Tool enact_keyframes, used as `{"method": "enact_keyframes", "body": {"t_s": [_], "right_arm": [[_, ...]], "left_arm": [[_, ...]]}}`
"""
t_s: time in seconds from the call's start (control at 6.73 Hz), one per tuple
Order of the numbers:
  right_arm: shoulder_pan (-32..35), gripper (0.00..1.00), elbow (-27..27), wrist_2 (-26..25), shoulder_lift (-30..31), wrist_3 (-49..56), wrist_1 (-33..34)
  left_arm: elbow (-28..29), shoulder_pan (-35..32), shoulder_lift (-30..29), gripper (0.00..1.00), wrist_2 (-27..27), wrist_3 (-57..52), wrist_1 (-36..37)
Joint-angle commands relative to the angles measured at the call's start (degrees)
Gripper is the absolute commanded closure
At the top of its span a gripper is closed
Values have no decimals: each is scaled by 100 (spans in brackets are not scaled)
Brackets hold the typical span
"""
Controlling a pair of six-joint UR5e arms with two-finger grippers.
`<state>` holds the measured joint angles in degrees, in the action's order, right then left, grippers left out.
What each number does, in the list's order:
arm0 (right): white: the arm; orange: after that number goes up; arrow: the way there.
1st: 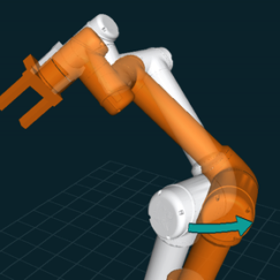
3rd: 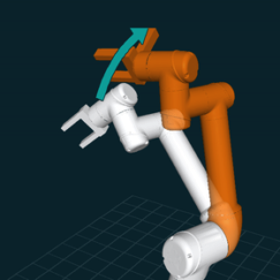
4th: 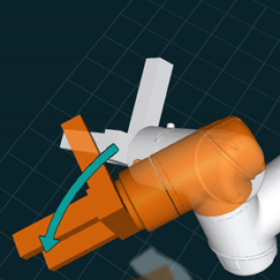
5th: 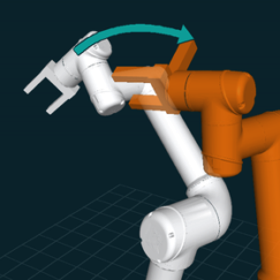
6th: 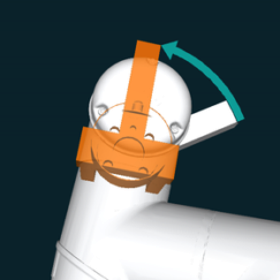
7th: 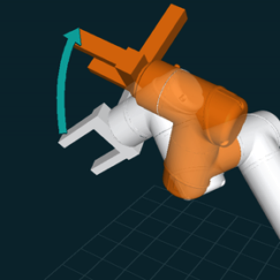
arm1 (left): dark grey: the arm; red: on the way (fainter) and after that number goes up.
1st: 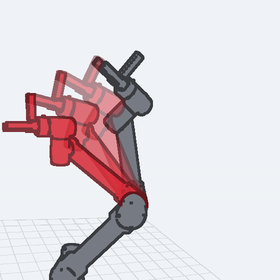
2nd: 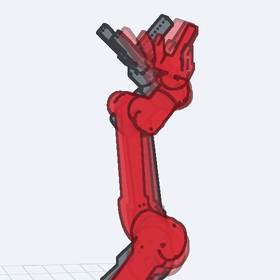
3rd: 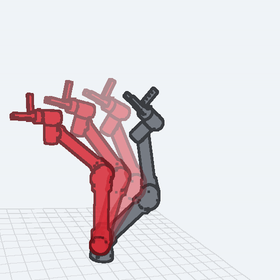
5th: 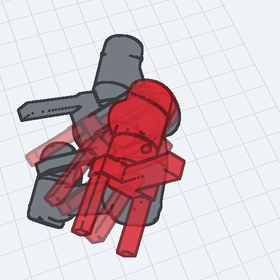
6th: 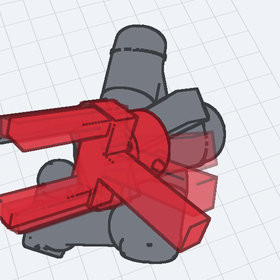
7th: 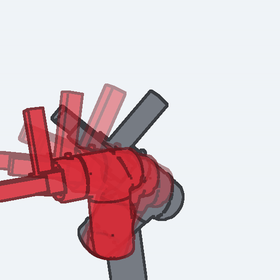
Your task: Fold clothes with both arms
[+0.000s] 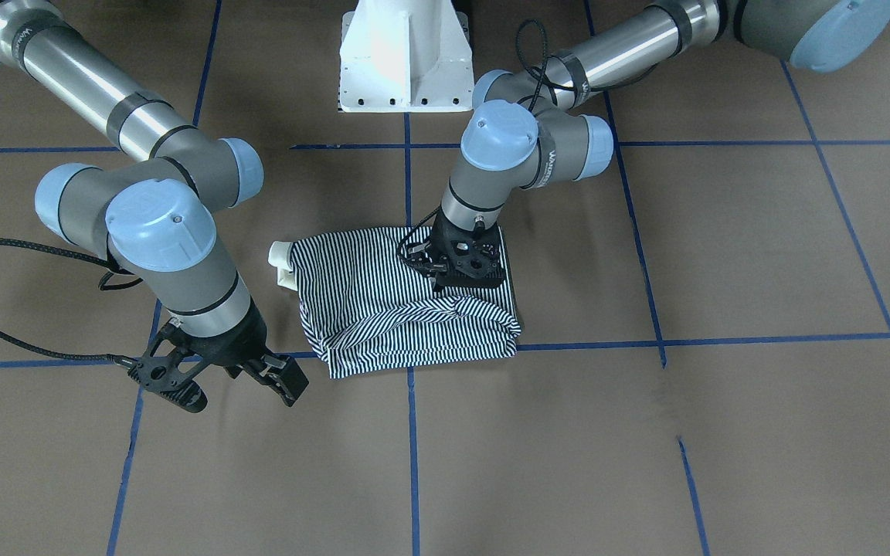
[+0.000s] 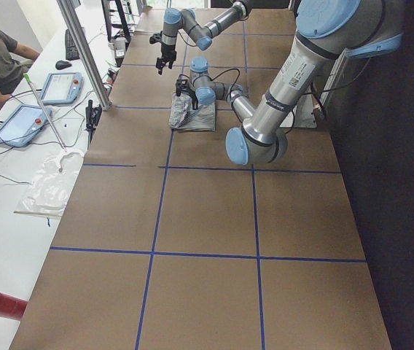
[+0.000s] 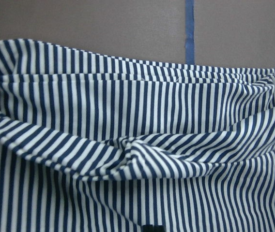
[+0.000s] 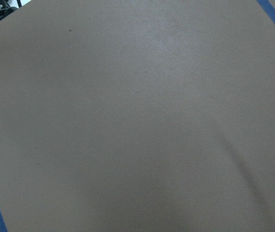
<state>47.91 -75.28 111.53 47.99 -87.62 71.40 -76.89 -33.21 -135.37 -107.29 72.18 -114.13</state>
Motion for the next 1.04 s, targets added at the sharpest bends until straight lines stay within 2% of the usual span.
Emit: {"method": "enact_keyframes", "body": {"t_s": [0.0, 0.15, 0.45, 0.59, 0.74, 0.89], "right_arm": [[-27, 0, -83, 1, 105, -18, -21], [-62, 0, -231, -8, 210, -36, -13], [-80, 0, -390, -8, 272, -53, 31], [-19, 0, -443, 35, 359, 7, 49], [277, 0, -470, 227, 543, 200, 49], [663, 0, -688, 525, 928, 932, 58]], "left_arm": [[645, -403, -269, 100, 59, -221, -213], [1198, -780, -445, 100, 59, -544, -598], [1221, -1134, -438, 100, 15, -670, -768], [1212, -1370, -394, 100, -185, -905, -751], [768, -1738, 119, 100, -736, -1412, -742], [129, -2125, 795, 100, -1011, -1991, -742]]}}
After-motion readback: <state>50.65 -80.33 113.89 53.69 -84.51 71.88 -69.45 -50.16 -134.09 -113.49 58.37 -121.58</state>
